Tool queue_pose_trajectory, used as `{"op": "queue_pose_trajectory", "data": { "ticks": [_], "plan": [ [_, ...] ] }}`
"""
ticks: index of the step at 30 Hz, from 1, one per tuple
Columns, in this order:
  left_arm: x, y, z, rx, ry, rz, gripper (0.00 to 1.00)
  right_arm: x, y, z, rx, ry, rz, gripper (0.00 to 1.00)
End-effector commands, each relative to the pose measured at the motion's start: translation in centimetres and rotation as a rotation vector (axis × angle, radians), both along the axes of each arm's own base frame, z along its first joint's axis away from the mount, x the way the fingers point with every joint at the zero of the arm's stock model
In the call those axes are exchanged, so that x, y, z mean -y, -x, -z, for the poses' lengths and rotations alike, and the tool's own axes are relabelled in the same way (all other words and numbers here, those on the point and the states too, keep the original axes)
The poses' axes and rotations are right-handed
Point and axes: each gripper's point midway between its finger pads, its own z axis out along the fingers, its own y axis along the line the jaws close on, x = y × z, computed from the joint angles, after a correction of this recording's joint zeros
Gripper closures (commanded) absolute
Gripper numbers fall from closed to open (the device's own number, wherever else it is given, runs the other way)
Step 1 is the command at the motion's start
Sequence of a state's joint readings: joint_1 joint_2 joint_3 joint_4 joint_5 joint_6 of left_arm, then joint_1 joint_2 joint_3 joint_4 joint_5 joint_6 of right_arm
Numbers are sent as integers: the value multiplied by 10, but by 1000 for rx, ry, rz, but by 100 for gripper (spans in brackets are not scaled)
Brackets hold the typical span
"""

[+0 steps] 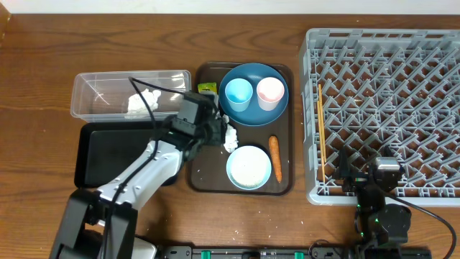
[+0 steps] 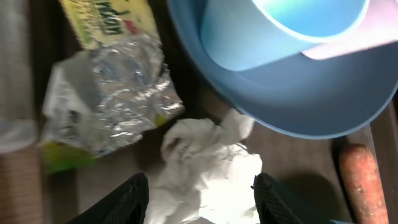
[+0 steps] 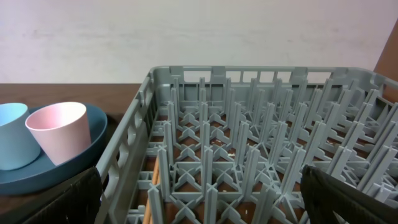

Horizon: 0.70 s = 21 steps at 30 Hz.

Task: Sort waste into correct bins and load items into the dishwasher rack
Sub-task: 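Return the left gripper to the tray and grasp remaining tissue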

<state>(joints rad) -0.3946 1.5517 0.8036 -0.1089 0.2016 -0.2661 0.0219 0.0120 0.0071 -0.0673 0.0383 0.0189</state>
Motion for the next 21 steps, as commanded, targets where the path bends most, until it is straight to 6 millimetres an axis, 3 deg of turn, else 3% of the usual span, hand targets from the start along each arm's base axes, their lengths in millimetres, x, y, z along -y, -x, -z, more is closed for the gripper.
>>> {"op": "queue_pose_trajectory", "data": {
  "ticks": [1, 8, 14, 21],
  "plan": [
    [1, 0, 11, -11, -26, -2, 43, 1, 0, 1, 0, -13, 7, 1],
    [-12, -7, 19, 3, -99, -52, 44, 1, 0, 1, 0, -13, 7, 1],
    [-12, -6, 26, -12, -105, -49, 44, 1, 0, 1, 0, -13, 7, 1],
    [-9, -3, 32, -31, -104, -36, 52, 1, 0, 1, 0, -13, 7, 1]
  ]
}}
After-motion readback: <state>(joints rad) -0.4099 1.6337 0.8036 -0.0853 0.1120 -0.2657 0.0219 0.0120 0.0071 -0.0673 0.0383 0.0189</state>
